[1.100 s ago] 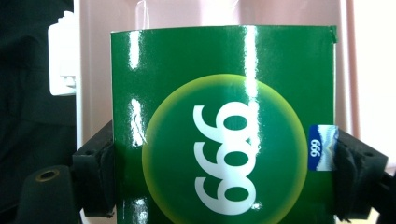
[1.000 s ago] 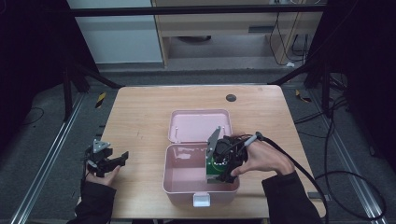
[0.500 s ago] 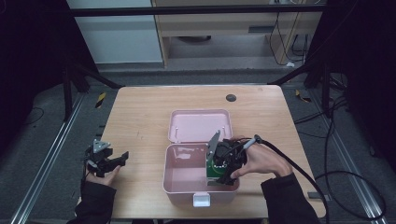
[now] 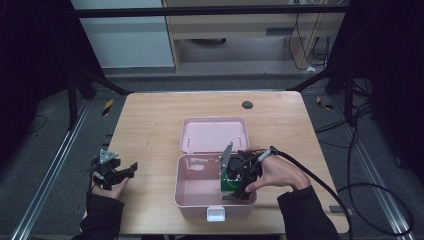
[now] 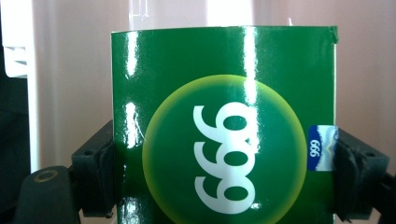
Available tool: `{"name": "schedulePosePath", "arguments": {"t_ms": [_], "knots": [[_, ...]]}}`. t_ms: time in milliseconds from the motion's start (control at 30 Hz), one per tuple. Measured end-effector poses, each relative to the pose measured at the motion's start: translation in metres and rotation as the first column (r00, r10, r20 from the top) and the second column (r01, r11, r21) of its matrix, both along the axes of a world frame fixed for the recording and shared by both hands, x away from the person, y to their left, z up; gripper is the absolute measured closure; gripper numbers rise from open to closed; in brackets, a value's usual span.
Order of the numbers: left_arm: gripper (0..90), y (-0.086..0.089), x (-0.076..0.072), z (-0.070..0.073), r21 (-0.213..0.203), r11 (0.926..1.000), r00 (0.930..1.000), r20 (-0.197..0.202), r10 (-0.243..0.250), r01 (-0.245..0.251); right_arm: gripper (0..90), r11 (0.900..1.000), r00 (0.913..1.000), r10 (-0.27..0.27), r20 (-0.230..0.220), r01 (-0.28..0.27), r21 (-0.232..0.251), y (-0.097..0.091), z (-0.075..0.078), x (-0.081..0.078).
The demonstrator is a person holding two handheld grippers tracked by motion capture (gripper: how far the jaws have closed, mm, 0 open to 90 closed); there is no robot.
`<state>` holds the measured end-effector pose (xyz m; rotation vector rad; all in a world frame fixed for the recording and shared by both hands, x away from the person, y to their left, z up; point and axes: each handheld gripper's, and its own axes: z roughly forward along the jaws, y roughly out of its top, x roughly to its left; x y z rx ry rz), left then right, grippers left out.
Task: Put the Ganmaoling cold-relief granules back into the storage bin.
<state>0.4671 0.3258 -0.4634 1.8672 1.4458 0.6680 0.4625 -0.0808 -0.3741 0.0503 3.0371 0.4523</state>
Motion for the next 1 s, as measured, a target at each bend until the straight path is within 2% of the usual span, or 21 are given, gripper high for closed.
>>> {"name": "schedulePosePath", "arguments": {"t_ms": [133, 300, 567, 633, 700, 733, 833, 900, 967, 1000], "knots": [[30.5, 0.000, 0.000, 0.000, 0.000, 1.0000, 1.0000, 0.000, 0.000, 0.000, 15.5, 0.9999, 0.9997, -0.016, -0.017, 0.016, 0.002, -0.004, -0.008, 0.002], [30.5, 0.000, 0.000, 0.000, 0.002, 1.0000, 1.0000, -0.001, -0.001, 0.001, 15.3, 1.0000, 0.9997, -0.003, -0.026, 0.003, -0.001, -0.002, -0.011, 0.002], [30.5, 0.000, 0.000, 0.000, 0.000, 1.0000, 1.0000, 0.000, 0.000, 0.000, 13.7, 0.9989, 0.9993, 0.002, -0.037, -0.004, -0.047, 0.000, -0.018, 0.005], [30.5, 0.000, 0.000, 0.000, 0.000, 1.0000, 1.0000, 0.000, 0.000, 0.000, 12.5, 0.9990, 0.9992, -0.006, -0.040, 0.004, -0.044, 0.000, -0.018, 0.006], [30.5, 0.001, 0.000, 0.000, 0.000, 1.0000, 1.0000, -0.001, 0.001, -0.001, 12.5, 0.9999, 0.9993, -0.010, -0.035, 0.009, -0.013, -0.002, -0.014, 0.007], [30.5, 0.001, 0.000, 0.000, 0.000, 1.0000, 1.0000, -0.001, 0.001, -0.001, 12.5, 0.9999, 0.9993, -0.010, -0.035, 0.009, -0.013, -0.002, -0.014, 0.007], [30.4, 0.000, 0.000, 0.000, -0.001, 1.0000, 1.0000, 0.001, 0.000, 0.000, 11.3, 0.9984, 0.9996, -0.026, -0.002, 0.027, 0.050, -0.009, -0.001, 0.005], [30.5, 0.000, 0.000, 0.000, 0.001, 1.0000, 1.0000, 0.000, -0.001, 0.001, 10.2, 0.9945, 0.9988, -0.045, 0.022, 0.042, 0.096, -0.015, 0.007, 0.003], [30.7, 0.000, 0.000, 0.000, -0.001, 1.0000, 1.0000, 0.001, 0.000, 0.000, 9.6, 0.9858, 0.9955, -0.070, 0.064, 0.059, 0.157, -0.022, 0.017, 0.001], [30.7, 0.000, 0.000, 0.000, -0.001, 1.0000, 1.0000, 0.001, 0.000, 0.000, 9.6, 0.9858, 0.9955, -0.070, 0.064, 0.059, 0.157, -0.022, 0.017, 0.001]]}}
